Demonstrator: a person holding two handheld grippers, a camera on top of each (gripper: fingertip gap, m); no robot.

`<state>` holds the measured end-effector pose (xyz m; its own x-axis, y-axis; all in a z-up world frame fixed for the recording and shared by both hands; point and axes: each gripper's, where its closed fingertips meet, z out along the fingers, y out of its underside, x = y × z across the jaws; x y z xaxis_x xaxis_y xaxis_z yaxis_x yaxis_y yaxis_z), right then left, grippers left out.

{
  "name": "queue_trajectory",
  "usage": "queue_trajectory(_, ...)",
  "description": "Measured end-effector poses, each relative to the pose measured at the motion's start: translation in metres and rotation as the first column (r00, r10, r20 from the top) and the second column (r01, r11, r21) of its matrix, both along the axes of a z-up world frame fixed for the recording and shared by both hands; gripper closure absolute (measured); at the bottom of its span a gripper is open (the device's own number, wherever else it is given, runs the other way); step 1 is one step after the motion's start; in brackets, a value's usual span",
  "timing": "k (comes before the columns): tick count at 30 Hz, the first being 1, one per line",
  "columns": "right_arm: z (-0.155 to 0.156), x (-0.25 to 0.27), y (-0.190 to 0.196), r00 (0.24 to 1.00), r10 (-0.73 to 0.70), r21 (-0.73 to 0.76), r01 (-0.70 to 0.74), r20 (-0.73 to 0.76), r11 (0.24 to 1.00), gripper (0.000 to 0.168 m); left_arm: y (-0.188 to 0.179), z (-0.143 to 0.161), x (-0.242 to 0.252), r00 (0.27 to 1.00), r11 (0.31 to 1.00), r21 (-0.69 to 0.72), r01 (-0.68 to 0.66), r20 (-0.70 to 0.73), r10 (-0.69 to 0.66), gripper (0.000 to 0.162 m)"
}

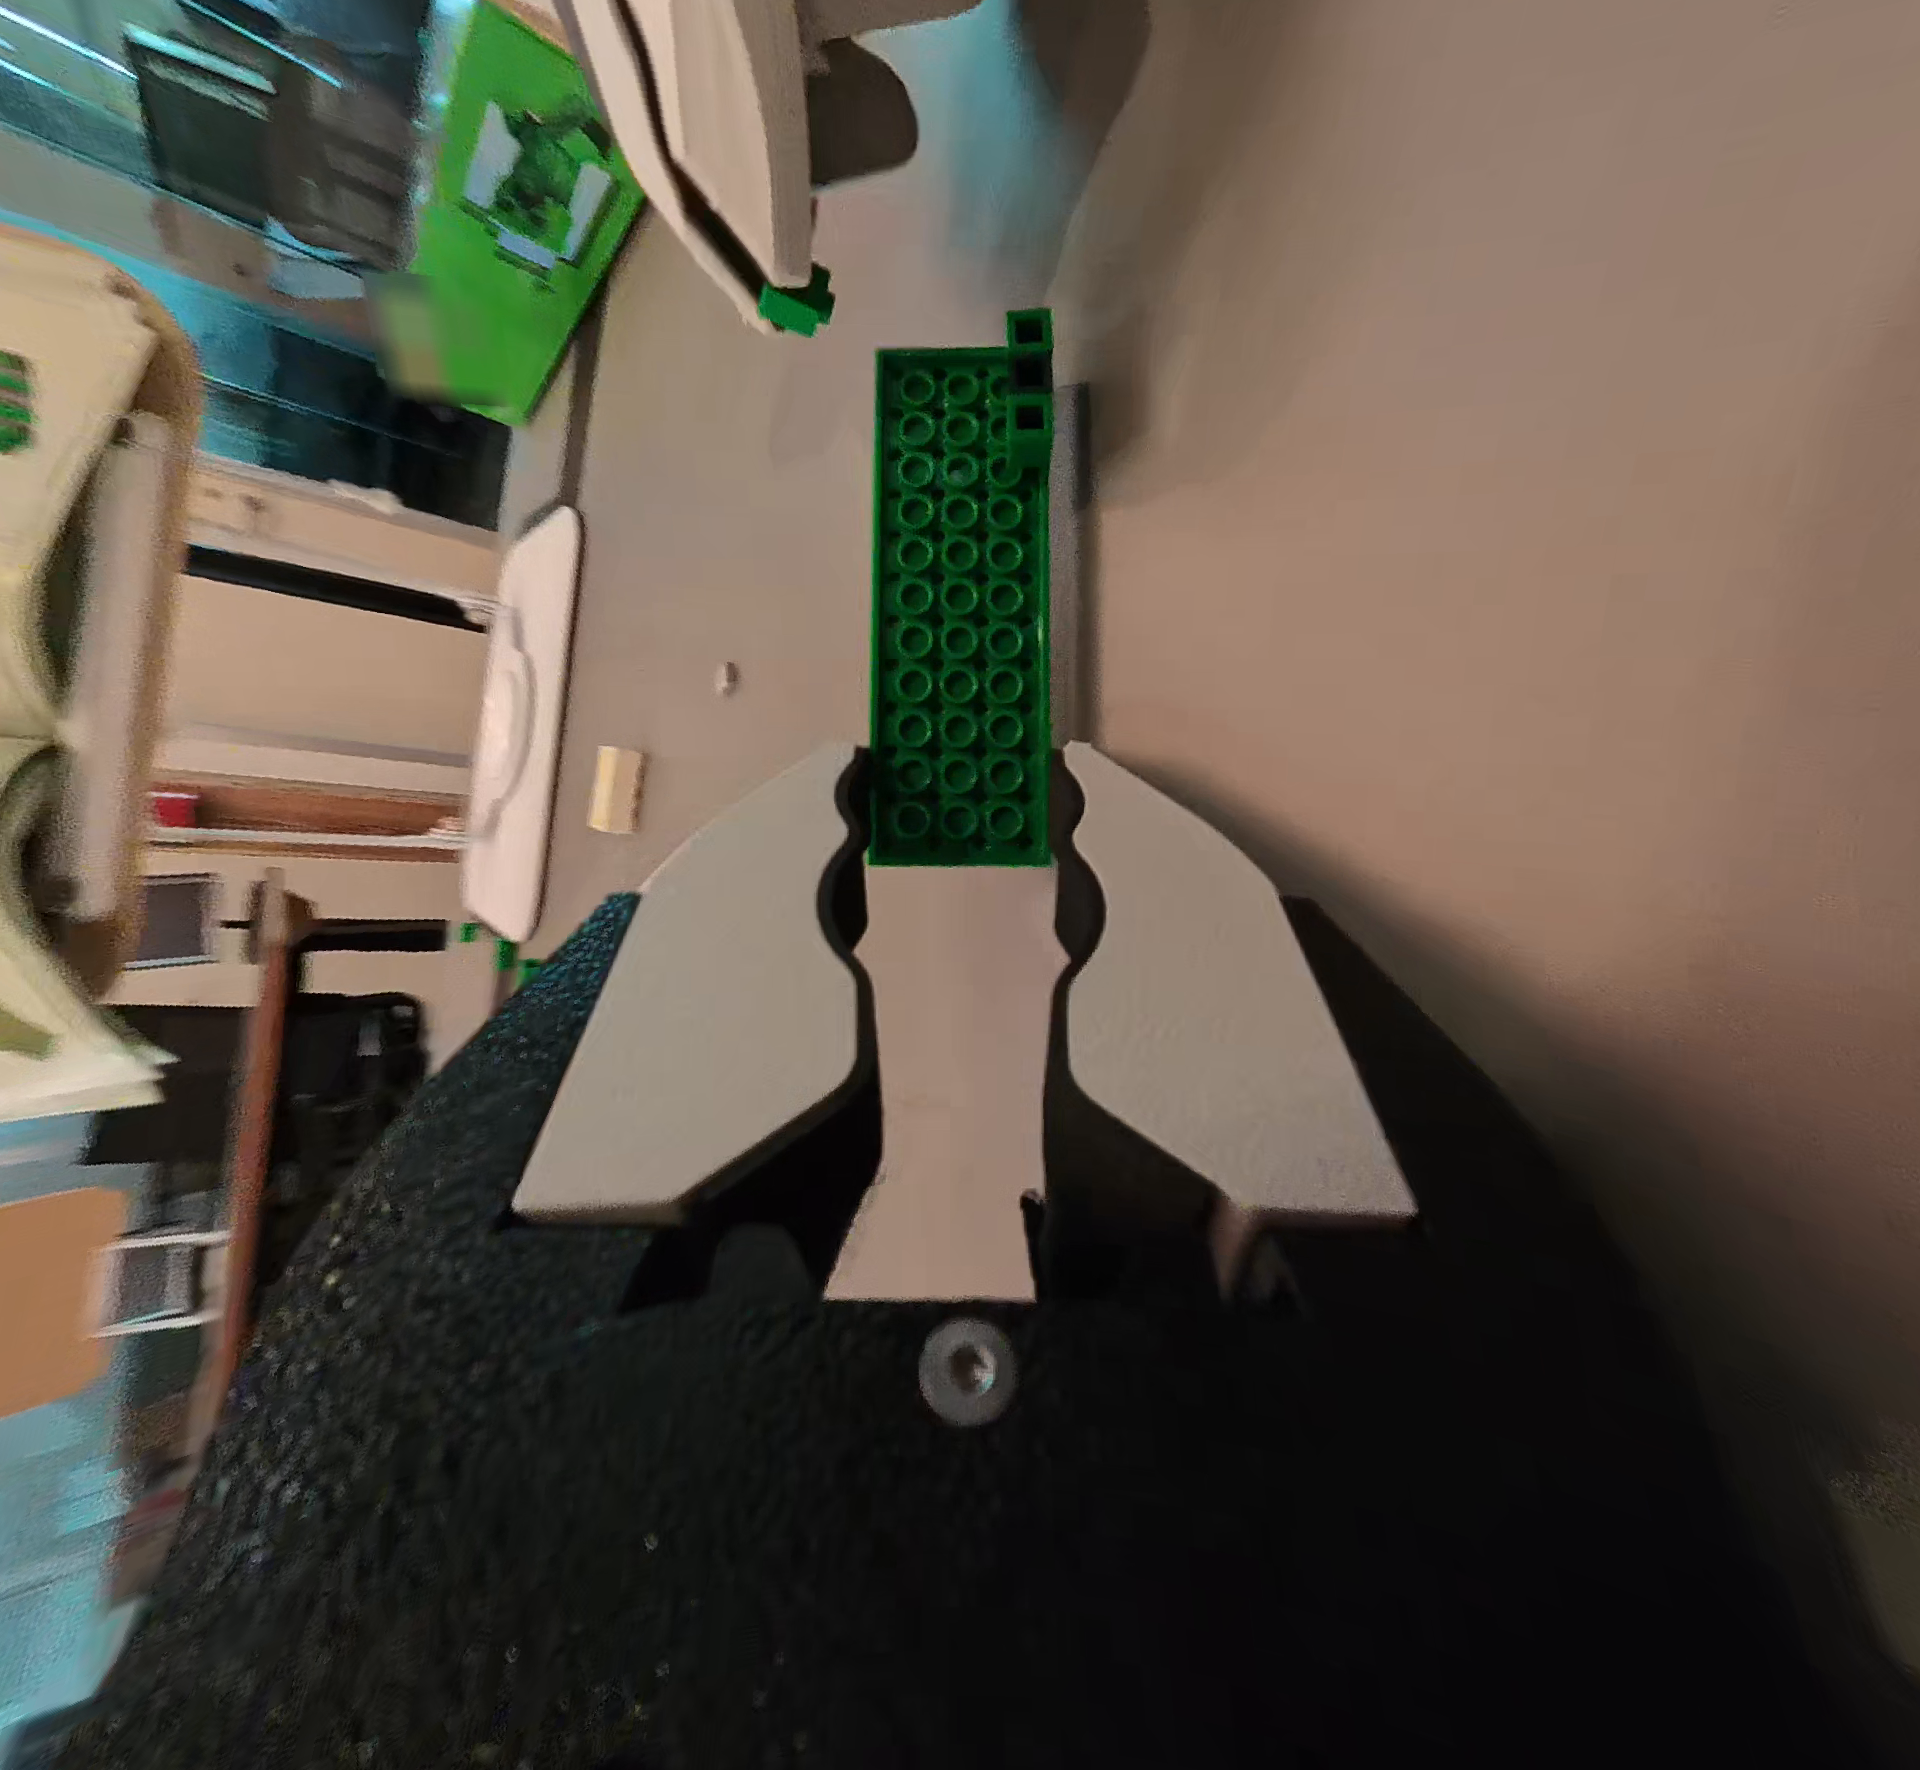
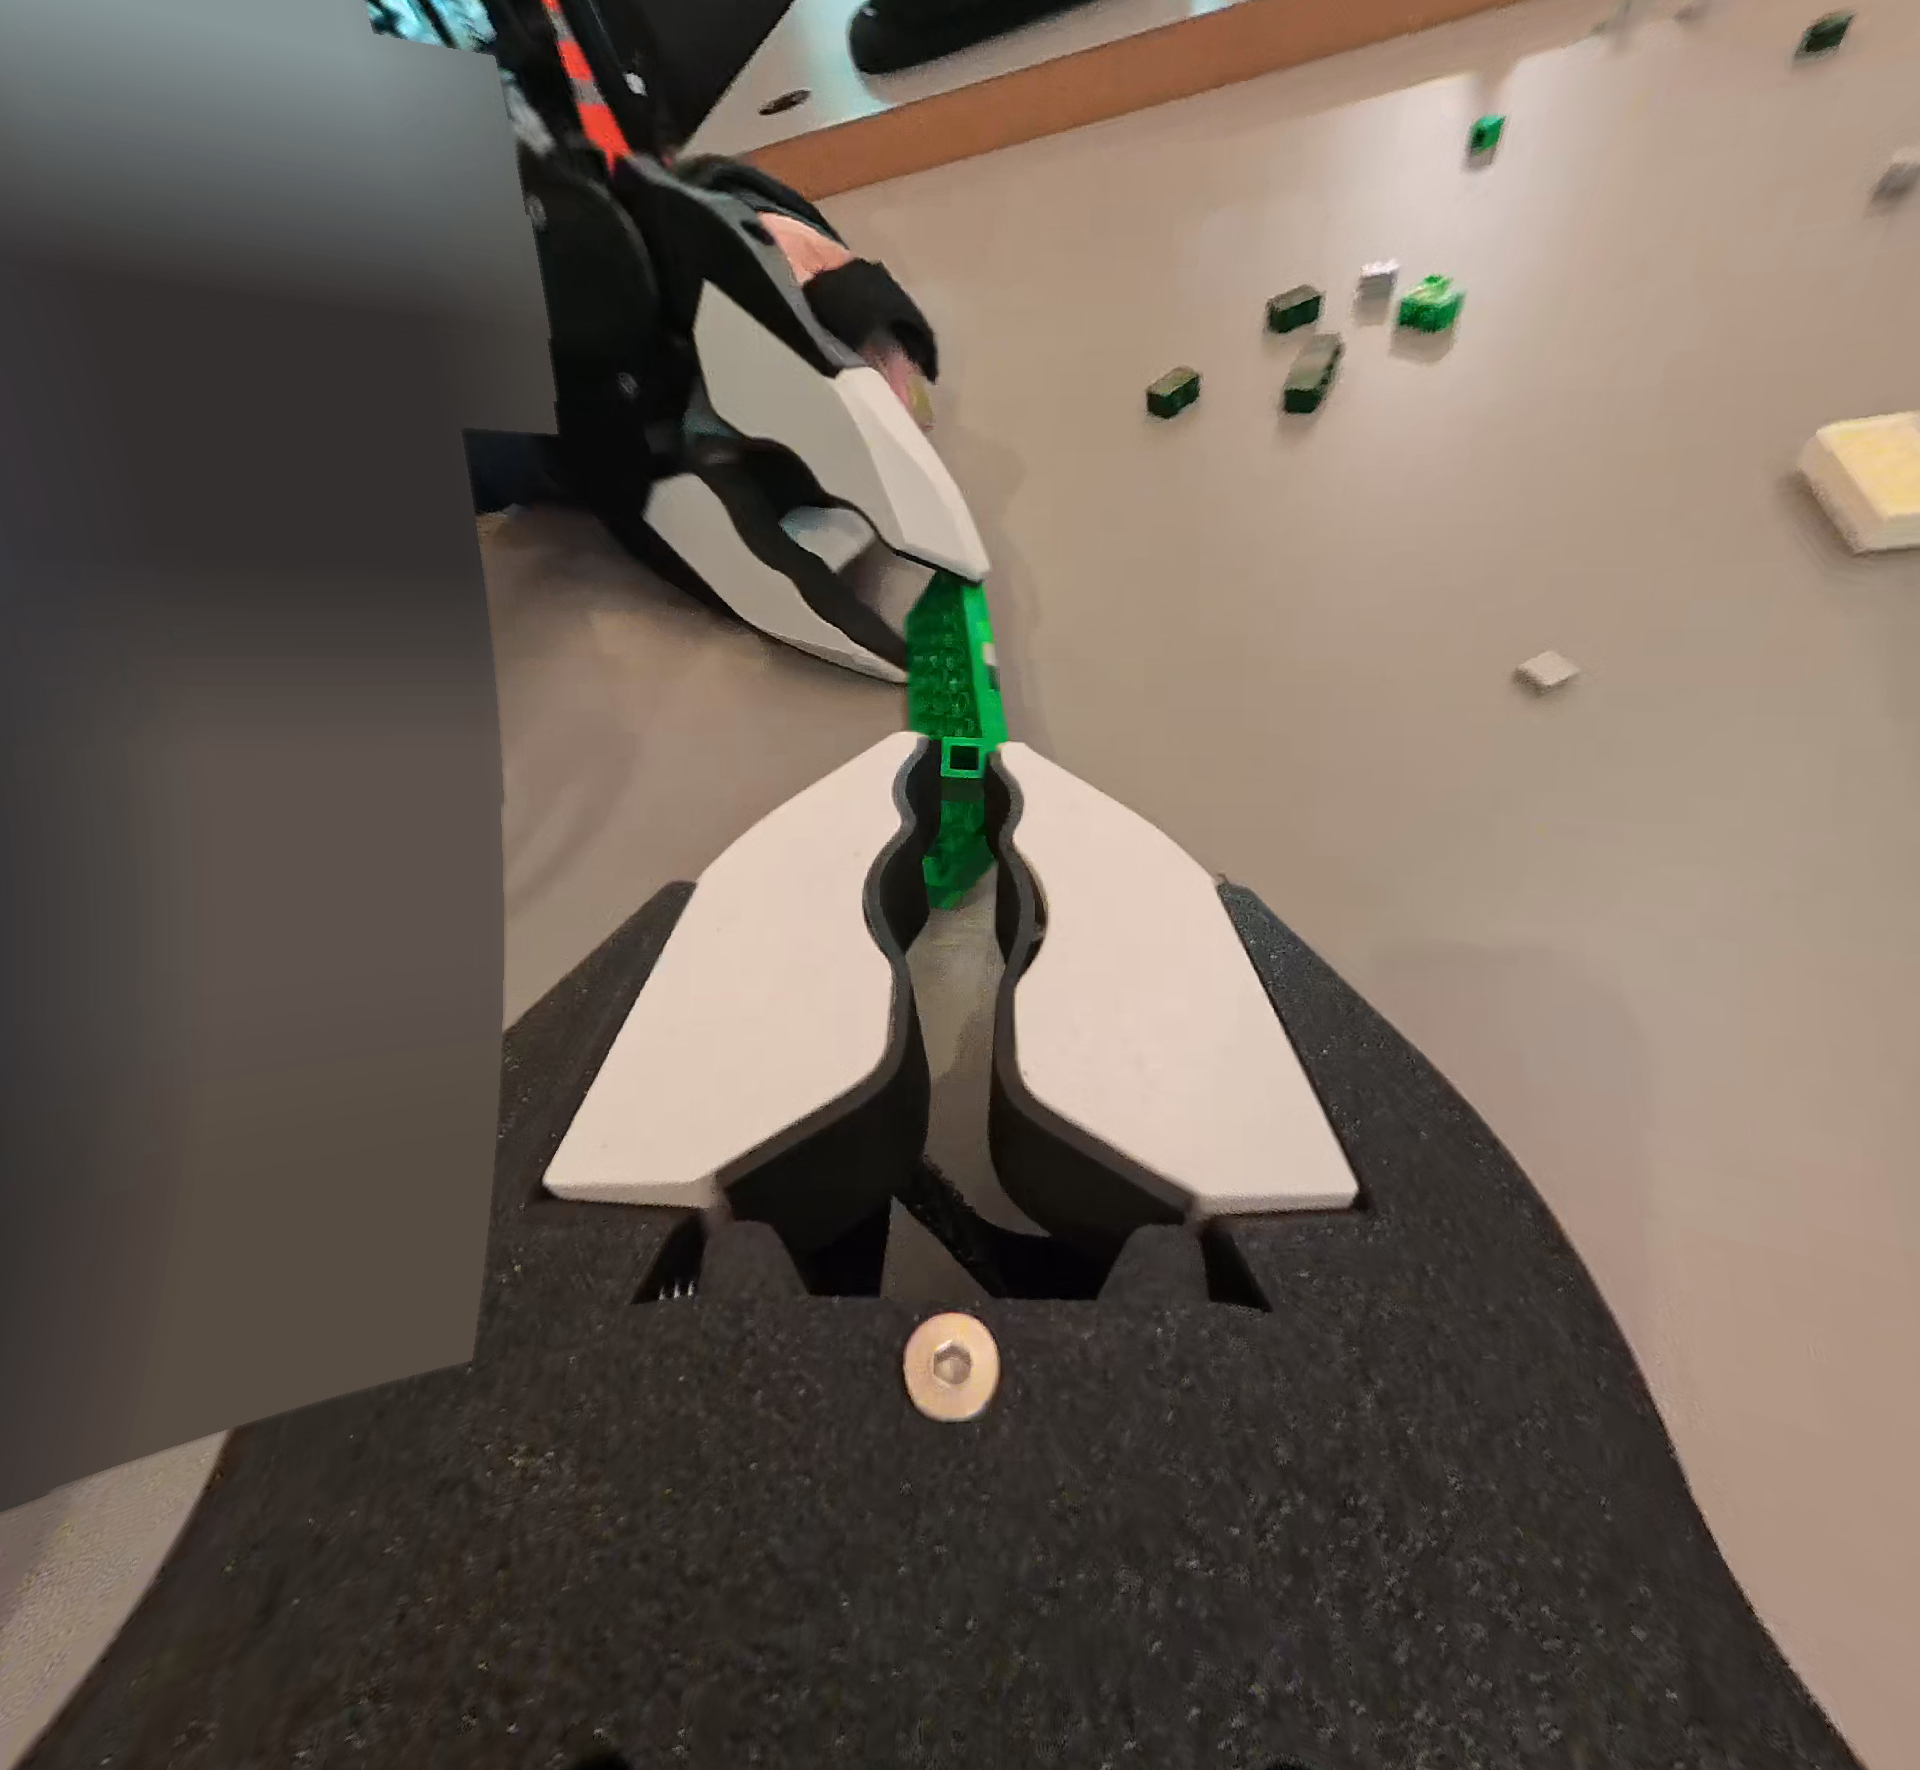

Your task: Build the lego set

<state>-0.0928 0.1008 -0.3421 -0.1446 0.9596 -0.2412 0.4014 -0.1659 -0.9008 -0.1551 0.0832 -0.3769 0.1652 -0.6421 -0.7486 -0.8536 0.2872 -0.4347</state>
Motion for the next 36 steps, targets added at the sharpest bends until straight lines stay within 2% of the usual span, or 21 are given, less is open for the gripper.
queue_trajectory(5,-0.006,0.003,0.002,0.999,0.035,0.189,-0.038,0.014,0.981,0.161,-0.004,-0.001,0.004,0.995,0.971,-0.237,0.001,0.100,0.024,0.130)
queue_trajectory(9,-0.004,0.006,-0.008,0.993,0.120,0.166,-0.120,0.009,0.979,0.161,-0.010,0.001,0.012,0.973,0.902,-0.430,0.040,0.220,0.062,0.130)
queue_trajectory(12,0.007,0.009,-0.011,0.990,0.132,0.205,-0.119,-0.053,0.972,0.161,-0.012,0.003,0.014,0.945,0.810,-0.585,0.049,0.289,0.151,0.130)
queue_trajectory(17,0.005,0.013,-0.026,0.987,0.155,0.371,-0.160,0.045,0.915,0.161,-0.017,0.002,0.011,0.903,0.607,-0.791,0.070,0.308,0.298,0.130)
queue_trajectory(20,0.002,0.013,-0.029,0.986,0.126,0.522,-0.164,0.108,0.837,0.161,-0.016,0.006,0.009,0.854,0.494,-0.863,0.110,0.336,0.398,0.130)
queue_trajectory(22,-0.005,0.015,-0.018,0.984,0.045,0.641,-0.148,0.173,0.753,0.160,-0.014,0.009,0.006,0.814,0.421,-0.896,0.140,0.346,0.466,0.130)
queue_trajectory(24,-0.015,0.018,-0.010,0.971,-0.013,0.679,-0.157,0.239,0.717,0.160,-0.012,0.011,0.000,0.782,0.383,-0.908,0.167,0.359,0.509,0.130)
queue_trajectory(26,-0.020,0.017,-0.006,0.972,-0.045,0.622,-0.111,0.230,0.775,0.160,-0.011,0.013,-0.006,0.776,0.382,-0.906,0.181,0.370,0.510,0.130)
queue_trajectory(29,-0.029,0.015,-0.003,0.970,-0.059,0.462,-0.057,0.234,0.885,0.161,-0.012,0.018,-0.011,0.783,0.419,-0.891,0.173,0.382,0.490,0.130)
queue_trajectory(33,-0.035,0.014,-0.008,0.972,-0.016,0.333,-0.066,0.236,0.941,0.161,-0.014,0.020,-0.014,0.800,0.462,-0.875,0.145,0.378,0.466,0.130)
queue_trajectory(36,-0.038,0.016,-0.013,0.971,0.039,0.240,-0.097,0.237,0.966,0.161,-0.016,0.023,-0.011,0.804,0.470,-0.868,0.159,0.390,0.448,0.130)
